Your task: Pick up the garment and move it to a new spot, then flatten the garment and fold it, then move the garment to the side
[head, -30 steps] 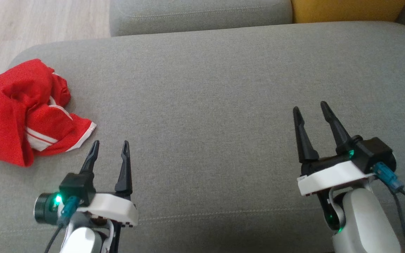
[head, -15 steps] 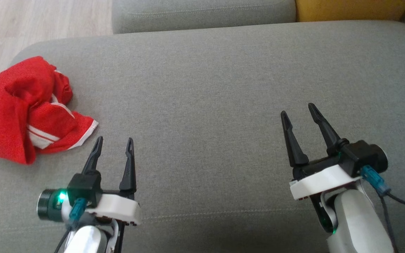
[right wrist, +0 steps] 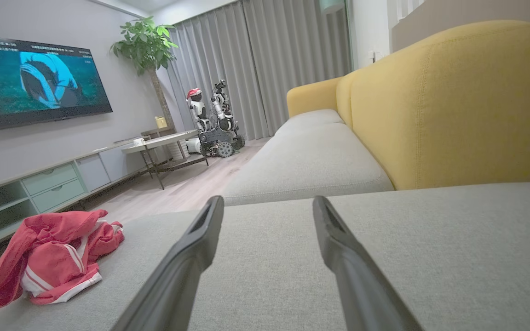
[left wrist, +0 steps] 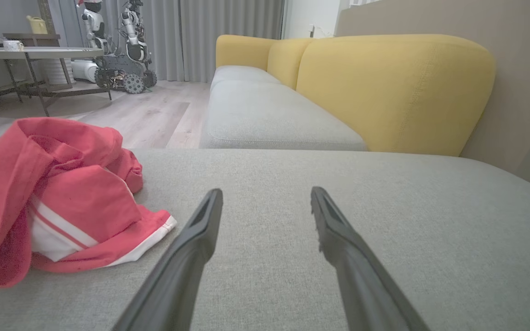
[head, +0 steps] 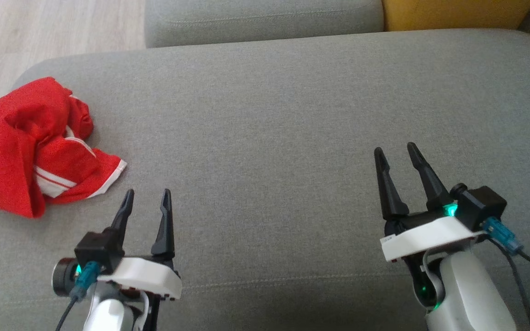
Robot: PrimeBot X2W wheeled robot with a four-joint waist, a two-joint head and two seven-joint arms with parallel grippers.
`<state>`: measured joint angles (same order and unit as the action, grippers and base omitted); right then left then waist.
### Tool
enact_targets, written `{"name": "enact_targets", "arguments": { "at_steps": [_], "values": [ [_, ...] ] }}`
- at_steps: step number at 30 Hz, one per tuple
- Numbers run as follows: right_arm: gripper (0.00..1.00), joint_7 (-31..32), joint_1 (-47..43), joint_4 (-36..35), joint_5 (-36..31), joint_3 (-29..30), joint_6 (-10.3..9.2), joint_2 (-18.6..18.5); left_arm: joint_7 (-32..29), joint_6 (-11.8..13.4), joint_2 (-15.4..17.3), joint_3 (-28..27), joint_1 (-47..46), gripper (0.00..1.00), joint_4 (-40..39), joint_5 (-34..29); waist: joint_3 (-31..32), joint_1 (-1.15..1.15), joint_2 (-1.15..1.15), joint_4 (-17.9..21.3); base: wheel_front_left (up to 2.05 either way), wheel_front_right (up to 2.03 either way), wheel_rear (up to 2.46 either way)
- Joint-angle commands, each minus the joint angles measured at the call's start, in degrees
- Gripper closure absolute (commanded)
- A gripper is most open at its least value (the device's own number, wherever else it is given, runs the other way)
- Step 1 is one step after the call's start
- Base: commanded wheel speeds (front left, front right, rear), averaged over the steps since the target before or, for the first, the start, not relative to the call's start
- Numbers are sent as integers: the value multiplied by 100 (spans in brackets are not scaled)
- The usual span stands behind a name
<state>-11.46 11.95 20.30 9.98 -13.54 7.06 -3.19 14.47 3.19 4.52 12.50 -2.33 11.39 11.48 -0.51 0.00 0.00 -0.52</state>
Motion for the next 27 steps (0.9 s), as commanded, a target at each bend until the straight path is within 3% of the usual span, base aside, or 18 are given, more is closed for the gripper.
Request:
{"name": "enact_targets", "arguments": {
  "at_steps": [1, 19, 27],
  "values": [
    [0, 4, 253, -158, 26, -115, 43, 31, 52, -44, 6, -210, -165, 0, -122, -31, -1, 0, 0, 5, 0, 0, 0],
    [0, 26, 264, -82, -58, -145, 43, 31, 52, -82, -135, -473, -210, 0, 52, -441, 29, 0, 0, 10, 0, 0, 0],
    [0, 34, 240, -113, -21, -256, 43, 31, 52, 64, -152, -619, -234, 0, -36, -508, 8, 0, 0, -300, 0, 0, 0]
  ]
}}
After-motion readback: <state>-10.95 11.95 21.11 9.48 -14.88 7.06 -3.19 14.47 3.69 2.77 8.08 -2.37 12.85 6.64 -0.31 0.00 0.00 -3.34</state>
